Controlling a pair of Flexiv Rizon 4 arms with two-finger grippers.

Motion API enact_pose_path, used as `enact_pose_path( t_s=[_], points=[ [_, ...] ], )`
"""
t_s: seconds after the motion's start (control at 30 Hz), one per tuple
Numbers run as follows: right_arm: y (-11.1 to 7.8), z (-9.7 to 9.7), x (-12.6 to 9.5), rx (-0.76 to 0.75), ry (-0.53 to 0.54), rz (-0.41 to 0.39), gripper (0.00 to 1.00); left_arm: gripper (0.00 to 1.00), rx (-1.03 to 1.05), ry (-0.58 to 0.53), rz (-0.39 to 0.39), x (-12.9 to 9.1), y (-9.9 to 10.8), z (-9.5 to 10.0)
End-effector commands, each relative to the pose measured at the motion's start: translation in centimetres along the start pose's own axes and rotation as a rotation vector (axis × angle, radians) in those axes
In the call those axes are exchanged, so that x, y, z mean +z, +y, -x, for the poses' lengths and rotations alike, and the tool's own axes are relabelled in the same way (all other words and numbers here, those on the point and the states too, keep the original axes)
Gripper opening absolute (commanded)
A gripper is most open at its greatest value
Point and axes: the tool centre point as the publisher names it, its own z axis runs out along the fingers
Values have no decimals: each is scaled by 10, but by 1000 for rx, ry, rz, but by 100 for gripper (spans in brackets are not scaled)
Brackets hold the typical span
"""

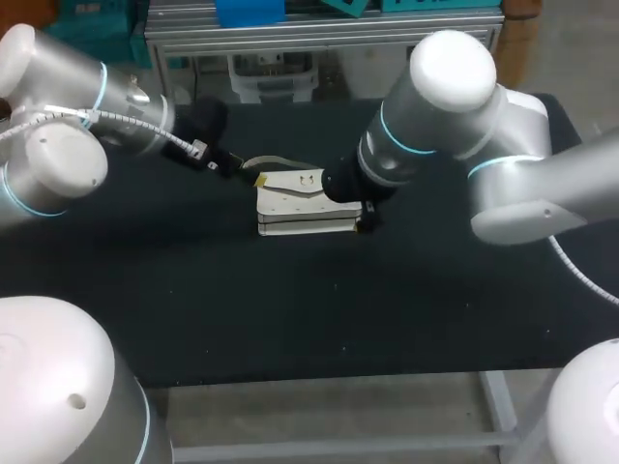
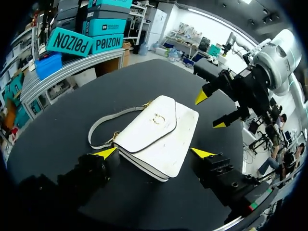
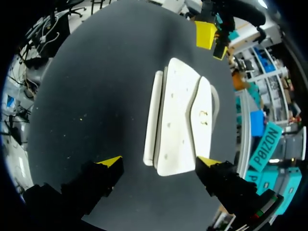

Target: Pick up the bag, open it, inspect its contents, close it, and place it on the opposite side

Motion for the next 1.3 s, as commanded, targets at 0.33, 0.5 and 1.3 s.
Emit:
enact_pose_path(
  t_s=[0.33, 0.5, 1.3],
  points=[
    [6, 6, 16, 16, -124, -118, 100, 100, 353, 185, -98, 0, 8, 8],
    [7, 10, 22, 27, -138, -140, 100, 100, 531, 253, -121, -2, 14, 6],
    [4, 20, 40, 25, -162, -186, 42, 100, 660, 371, -32, 18, 28, 4]
  ],
)
